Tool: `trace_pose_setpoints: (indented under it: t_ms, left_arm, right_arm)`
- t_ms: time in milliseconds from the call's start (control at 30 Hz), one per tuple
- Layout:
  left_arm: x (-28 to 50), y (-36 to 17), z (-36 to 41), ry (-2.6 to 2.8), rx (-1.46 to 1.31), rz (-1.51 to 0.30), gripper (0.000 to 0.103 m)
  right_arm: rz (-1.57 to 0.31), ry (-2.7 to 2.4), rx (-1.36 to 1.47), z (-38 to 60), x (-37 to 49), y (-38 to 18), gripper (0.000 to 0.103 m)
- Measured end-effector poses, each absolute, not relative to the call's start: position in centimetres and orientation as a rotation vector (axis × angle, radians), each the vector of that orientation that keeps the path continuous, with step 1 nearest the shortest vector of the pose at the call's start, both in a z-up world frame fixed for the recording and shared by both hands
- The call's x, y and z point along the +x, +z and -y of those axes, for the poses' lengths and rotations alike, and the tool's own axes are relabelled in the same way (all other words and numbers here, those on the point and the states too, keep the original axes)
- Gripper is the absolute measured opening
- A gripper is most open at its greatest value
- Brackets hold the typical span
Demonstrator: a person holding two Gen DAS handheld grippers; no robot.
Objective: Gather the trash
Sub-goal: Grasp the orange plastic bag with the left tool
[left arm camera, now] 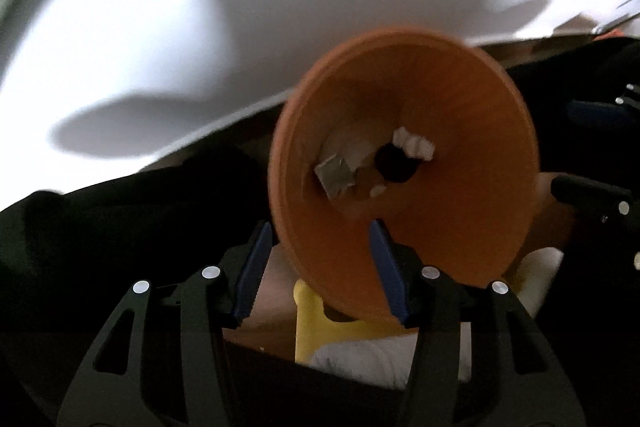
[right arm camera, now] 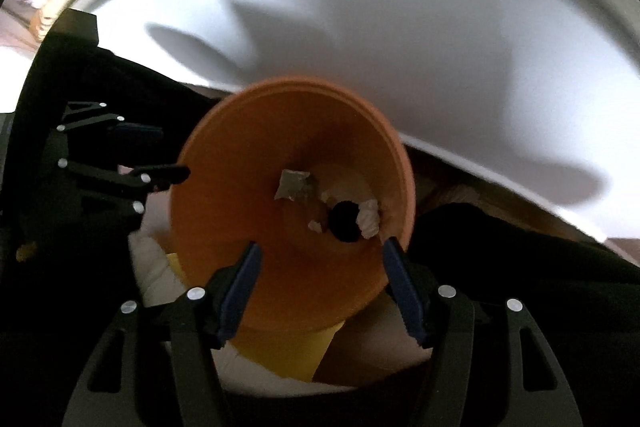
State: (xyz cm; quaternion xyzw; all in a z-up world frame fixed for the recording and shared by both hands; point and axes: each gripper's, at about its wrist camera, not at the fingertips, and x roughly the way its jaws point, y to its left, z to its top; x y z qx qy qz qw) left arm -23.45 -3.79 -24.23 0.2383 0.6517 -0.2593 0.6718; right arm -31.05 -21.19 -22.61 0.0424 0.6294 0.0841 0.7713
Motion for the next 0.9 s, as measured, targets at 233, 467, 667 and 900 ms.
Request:
trace_pose_setpoints:
  t_ms: [233, 467, 667, 900]
  left_arm:
    - [-23.8, -13.6, 2.8, -0.636, 0.478, -1.143, 0.065]
    - [-18.1, -4.4, 4.1, -0.609, 0.399, -0.824, 0.082]
    - [-10.1, -3.0, 7.2, -0.655, 0.393, -0.794, 0.09]
    - [-3.6, -4.4, 9.4, -0.655, 0.354, -0.86, 0.09]
  right_arm:
    - [-1.151, 0.203, 0.078, 23.3, -33.7, -14.1, 0.069]
    - [-1.009, 0.179, 0.141, 23.6, -33.2, -11.9, 0.071]
    - [-0.97, 0.205, 0.146, 22.4, -32.4, -11.8, 0.072]
    - [-0.966, 0.219, 0.15, 22.7, -31.4, -11.3, 0.073]
